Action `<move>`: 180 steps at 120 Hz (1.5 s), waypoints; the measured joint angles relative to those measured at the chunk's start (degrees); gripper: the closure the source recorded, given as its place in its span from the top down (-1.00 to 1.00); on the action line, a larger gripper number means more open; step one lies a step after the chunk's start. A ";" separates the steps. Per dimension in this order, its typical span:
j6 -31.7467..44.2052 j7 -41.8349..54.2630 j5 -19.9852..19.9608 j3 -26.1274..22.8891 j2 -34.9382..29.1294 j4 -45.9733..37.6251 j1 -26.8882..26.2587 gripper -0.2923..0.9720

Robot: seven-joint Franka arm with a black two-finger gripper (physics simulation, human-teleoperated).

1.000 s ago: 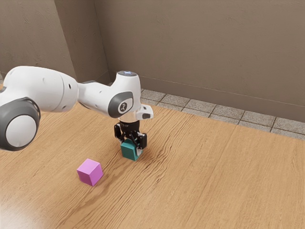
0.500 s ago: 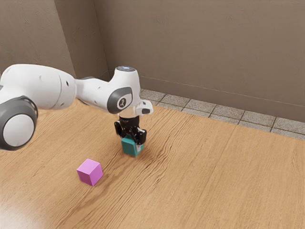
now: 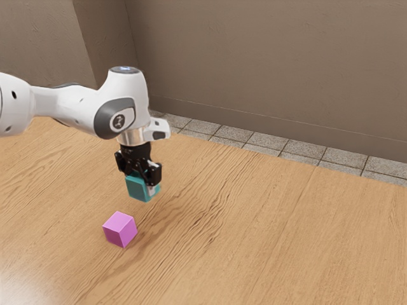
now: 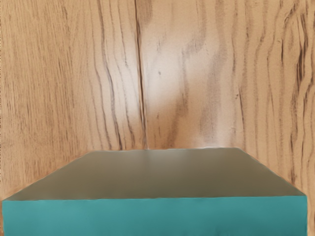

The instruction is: Pick up the blue block with one arm, and put the blue block on the pink block with one arm

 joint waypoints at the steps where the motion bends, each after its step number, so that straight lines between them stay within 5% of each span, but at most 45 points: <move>1: -0.01 0.00 0.01 -0.03 -0.25 -0.27 0.05 0.11; 42: 0.40 0.15 3.45 -16.14 -2.63 -5.47 20.67 0.10; 110: 1.53 0.31 4.20 -16.89 -4.05 -10.31 22.64 0.10; 180: 11.06 0.42 1.64 -17.67 -7.93 -16.36 25.23 0.10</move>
